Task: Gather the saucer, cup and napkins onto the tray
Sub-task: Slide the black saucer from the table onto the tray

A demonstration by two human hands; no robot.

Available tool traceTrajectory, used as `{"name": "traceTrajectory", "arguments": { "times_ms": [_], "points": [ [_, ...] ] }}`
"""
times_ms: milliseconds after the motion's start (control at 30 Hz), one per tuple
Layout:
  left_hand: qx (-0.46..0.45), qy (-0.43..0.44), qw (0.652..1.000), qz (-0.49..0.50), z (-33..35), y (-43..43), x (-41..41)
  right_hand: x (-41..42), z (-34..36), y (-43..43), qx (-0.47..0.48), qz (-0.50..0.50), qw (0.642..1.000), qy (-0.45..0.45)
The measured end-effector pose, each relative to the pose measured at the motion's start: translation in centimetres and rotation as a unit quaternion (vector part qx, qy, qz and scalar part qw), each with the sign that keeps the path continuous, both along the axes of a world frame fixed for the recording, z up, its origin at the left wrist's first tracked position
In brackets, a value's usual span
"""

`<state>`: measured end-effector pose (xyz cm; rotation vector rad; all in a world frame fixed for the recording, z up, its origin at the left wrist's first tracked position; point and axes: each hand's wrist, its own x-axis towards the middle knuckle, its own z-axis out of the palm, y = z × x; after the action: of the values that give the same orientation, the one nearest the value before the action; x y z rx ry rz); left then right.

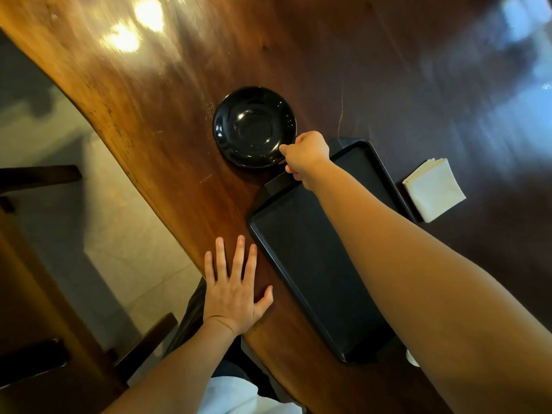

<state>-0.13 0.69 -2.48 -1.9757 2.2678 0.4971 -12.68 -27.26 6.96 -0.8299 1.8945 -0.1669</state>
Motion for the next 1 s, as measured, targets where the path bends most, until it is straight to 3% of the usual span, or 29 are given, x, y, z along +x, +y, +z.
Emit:
{"name": "traceTrajectory", "arguments": {
  "times_ms": [433,1000],
  "points": [
    [0.013,-0.008,1.0,0.001,0.6,-0.6,-0.2,-1.6,1.8,3.9,-0.061,-0.078,0.995,-0.033],
    [-0.002,-0.022,1.0,0.014,0.7,-0.3,-0.5,-9.9,2.8,14.6,-0.071,-0.306,0.947,-0.06]
  ]
}}
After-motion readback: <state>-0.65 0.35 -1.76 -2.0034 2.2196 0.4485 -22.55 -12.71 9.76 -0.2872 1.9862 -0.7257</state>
